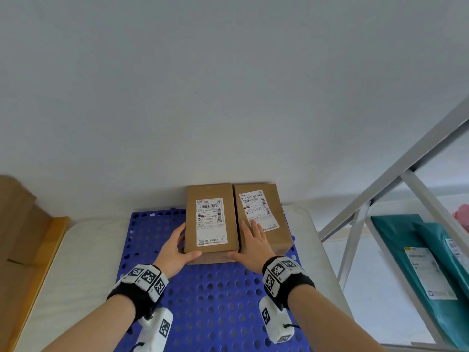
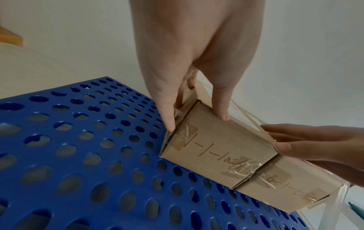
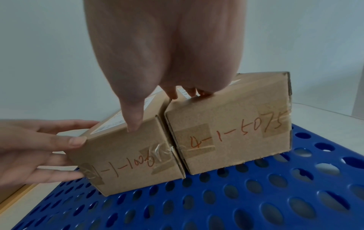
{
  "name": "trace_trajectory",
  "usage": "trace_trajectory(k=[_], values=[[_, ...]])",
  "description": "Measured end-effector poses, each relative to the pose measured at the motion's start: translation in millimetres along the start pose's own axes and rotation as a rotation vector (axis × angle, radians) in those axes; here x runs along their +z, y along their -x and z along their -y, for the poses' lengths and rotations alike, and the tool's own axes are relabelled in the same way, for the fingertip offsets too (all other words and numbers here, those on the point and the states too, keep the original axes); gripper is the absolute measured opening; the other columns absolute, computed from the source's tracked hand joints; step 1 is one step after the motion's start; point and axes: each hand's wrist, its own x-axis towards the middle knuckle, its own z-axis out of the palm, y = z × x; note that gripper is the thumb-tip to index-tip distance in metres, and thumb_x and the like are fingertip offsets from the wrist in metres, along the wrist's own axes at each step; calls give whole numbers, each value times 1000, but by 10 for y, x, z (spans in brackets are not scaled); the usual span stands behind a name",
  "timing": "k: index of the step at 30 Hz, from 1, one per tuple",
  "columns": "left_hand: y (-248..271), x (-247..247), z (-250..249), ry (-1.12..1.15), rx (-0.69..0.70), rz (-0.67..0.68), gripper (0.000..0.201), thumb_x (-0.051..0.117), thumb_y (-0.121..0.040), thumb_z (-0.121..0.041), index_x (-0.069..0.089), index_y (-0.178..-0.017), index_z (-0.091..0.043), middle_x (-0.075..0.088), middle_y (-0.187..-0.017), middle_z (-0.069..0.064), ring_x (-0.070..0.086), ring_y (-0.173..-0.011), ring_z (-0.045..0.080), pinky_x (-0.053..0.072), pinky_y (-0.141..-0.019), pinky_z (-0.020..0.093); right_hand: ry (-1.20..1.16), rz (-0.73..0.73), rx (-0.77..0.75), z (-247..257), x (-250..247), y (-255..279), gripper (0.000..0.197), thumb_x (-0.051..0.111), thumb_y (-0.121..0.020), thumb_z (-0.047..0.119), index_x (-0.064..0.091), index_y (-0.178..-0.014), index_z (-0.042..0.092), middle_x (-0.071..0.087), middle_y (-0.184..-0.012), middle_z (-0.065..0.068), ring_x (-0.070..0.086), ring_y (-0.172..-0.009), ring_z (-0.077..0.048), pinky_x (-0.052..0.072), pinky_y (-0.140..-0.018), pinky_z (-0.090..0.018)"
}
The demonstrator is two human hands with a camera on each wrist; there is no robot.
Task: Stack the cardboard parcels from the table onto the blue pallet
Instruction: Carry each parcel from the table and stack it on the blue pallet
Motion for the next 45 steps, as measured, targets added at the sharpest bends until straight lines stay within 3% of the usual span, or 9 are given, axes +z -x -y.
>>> trace_trajectory(k=[5, 10, 15, 18, 24, 27, 33, 38, 45], values=[[59, 16, -44, -22, -2, -18, 88, 72, -78, -2, 21, -148, -16, 37, -148, 5, 37, -134, 19, 41, -102, 33, 10, -4, -4, 21, -19, 26, 95, 57, -86, 53, -4, -152, 21, -12, -158, -10, -10, -146, -27, 3, -118, -39], [184, -84, -147, -44, -32, -126, 72, 63, -88, -13, 23, -148, -16, 29, -151, 16, 30, -139, 26, 34, -109, 37, -47, -22, -89, 120, -170, 16, 79, 52, -92, 46, 7, -152, 21, 0, -159, -7, -1, -147, -24, 10, -119, -40], [392, -369, -170, -219, -61, -274, 51, 55, -94, -13, 37, -141, -12, 41, -144, 14, 40, -134, 23, 37, -107, 35, -53, -3, -232, 386, -270, -77, 66, 50, -94, 38, 19, -150, 20, 20, -156, -5, 18, -144, -22, 21, -116, -37], [587, -563, -121, -324, -85, -340, 45, 52, -94, -13, 42, -138, -14, 49, -138, 14, 48, -126, 23, 41, -103, 34, -10, 27, -295, 614, -250, -78, 61, 47, -97, 35, 22, -149, 17, 21, -156, -5, 19, -144, -20, 19, -116, -33], [1082, -919, -128, -748, -174, -183, 48, 44, -99, -24, 30, -145, -18, 39, -147, 5, 41, -133, 21, 34, -107, 30, 73, 108, -363, 1085, -133, 95, 56, 45, -98, 33, 27, -147, 13, 27, -153, -8, 28, -140, -23, 25, -112, -32], [1362, -1117, -189, -815, -198, -159, 47, 42, -100, -24, 30, -144, -17, 38, -147, 6, 41, -132, 22, 34, -106, 29, 107, 125, -399, 1330, -16, 283, 55, 45, -98, 31, 28, -147, 14, 28, -153, -5, 39, -134, -26, 35, -104, -32], [2032, -1495, -115, -884, -164, -233, 45, 41, -100, -26, 34, -143, -17, 38, -147, 4, 41, -132, 20, 33, -103, 26, 195, 126, -455, 1876, 292, 787, 54, 44, -99, 31, 28, -148, 16, 25, -155, -3, 26, -141, -21, 26, -113, -33], [2678, -1876, -2, -966, -131, -284, 44, 42, -98, -27, 36, -141, -19, 40, -146, 2, 41, -131, 20, 33, -104, 27, 243, 62, -458, 2306, 643, 1311, 49, 46, -98, 29, 36, -144, 15, 35, -150, -6, 39, -134, -25, 35, -109, -40], [3616, -2420, 126, -1029, -116, -356, 38, 40, -98, -27, 44, -136, -22, 48, -139, 5, 50, -121, 23, 43, -96, 31, 289, 4, -461, 2913, 1145, 1987, 49, 46, -97, 30, 36, -143, 18, 37, -148, -5, 40, -133, -25, 36, -108, -36]])
